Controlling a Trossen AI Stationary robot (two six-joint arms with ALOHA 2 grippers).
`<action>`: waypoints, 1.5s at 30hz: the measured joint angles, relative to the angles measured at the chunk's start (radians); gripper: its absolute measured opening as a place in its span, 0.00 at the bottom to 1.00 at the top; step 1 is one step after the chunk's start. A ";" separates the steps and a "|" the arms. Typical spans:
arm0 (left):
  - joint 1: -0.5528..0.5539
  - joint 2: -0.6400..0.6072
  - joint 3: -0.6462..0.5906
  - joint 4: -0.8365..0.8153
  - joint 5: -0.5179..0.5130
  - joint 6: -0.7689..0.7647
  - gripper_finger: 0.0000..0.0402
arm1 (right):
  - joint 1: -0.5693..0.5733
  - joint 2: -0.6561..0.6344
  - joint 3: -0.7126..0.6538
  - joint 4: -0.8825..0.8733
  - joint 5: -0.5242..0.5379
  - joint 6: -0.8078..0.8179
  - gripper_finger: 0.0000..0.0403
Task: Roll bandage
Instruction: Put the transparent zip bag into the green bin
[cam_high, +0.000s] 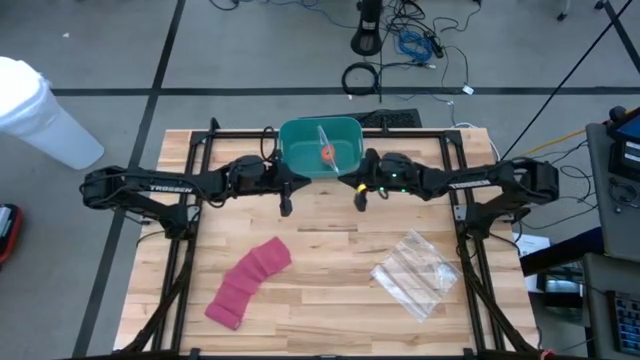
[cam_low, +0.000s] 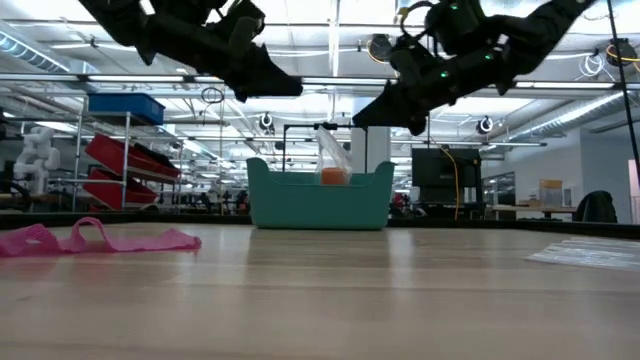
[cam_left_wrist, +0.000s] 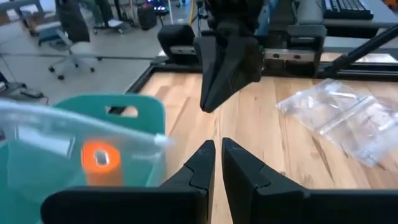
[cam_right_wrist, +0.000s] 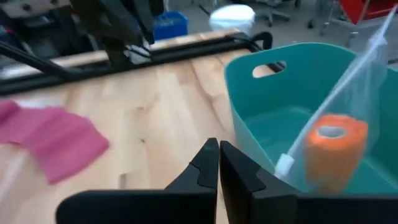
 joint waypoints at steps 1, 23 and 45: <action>0.000 -0.004 -0.012 0.007 0.000 -0.014 0.09 | 0.007 0.014 0.023 -0.026 0.028 -0.019 0.00; -0.059 -0.112 -0.168 0.058 -0.073 -0.043 0.09 | -0.021 0.205 0.430 -0.490 0.239 -0.024 0.52; -0.136 -0.120 -0.168 0.151 -0.053 0.012 0.09 | 0.018 0.234 0.430 -0.456 0.239 -0.006 0.42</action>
